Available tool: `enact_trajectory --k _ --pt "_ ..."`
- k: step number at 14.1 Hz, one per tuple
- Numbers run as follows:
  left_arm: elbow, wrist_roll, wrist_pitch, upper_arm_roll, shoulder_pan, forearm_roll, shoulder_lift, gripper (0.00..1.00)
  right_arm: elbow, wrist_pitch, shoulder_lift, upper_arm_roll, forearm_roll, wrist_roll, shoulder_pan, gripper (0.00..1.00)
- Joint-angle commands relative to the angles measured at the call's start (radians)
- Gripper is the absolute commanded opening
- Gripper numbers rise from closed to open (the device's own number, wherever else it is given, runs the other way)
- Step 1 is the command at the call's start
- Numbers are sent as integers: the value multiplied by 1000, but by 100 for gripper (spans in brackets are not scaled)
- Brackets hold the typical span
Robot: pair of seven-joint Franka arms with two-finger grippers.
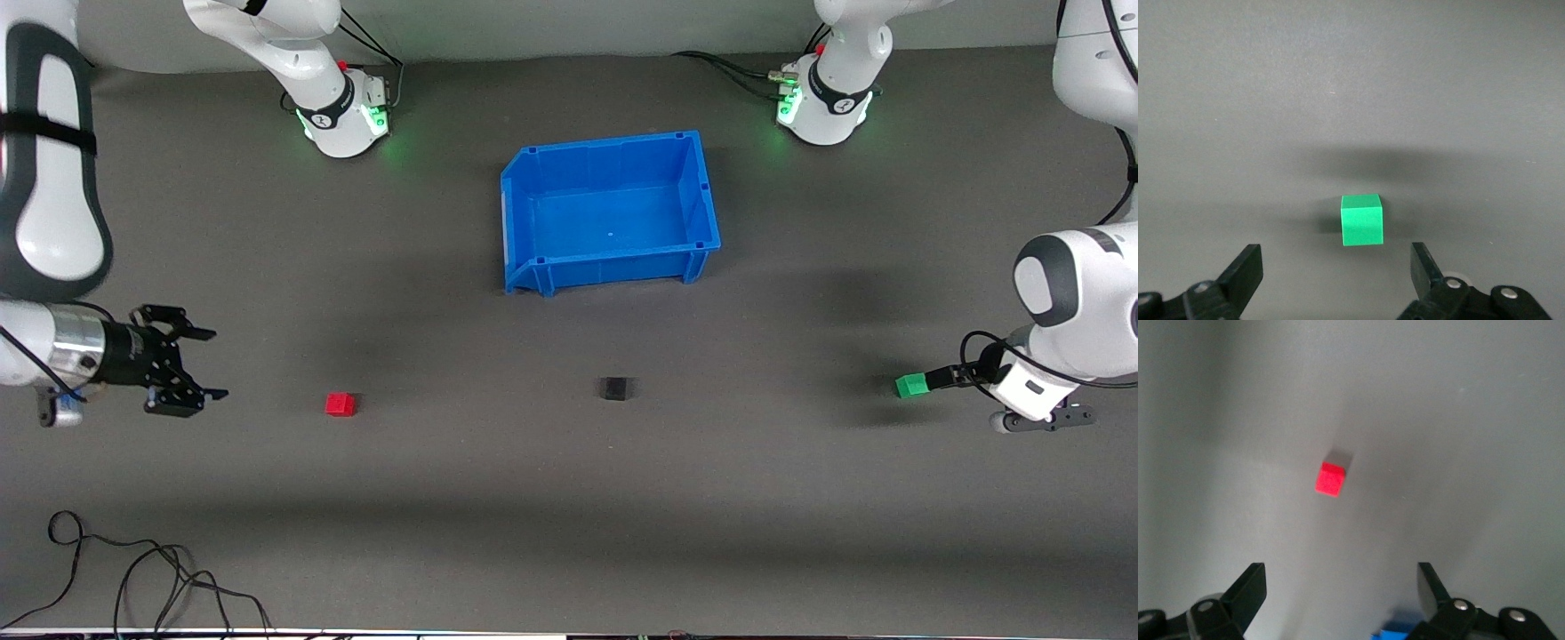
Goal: Attach green and red cubes to black cube
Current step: 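Lower the right gripper onto the red cube while the left gripper lowers onto green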
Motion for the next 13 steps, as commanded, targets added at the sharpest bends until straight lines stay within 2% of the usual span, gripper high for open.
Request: enact_trajectory --k 1,4,7,8,11,13 --pt "-63 13 87 -4 7 11 -1 99 -150 177 -9 -1 63 64 18 100" --pt "-90 12 173 -4 7 11 27 99 -228 328 52 1 118 68 24 100" --pt "-97 6 205 -4 5 11 48 99 -271 407 86 4 156 70 26 100" --pt "-97 -1 227 -4 5 11 60 99 -282 434 94 4 199 68 37 100" --pt "-97 -8 296 -4 -4 11 94 99 -280 483 150 2 268 68 55 100" --pt "-98 -8 303 -4 -4 9 103 96 -279 533 181 4 279 59 78 100"
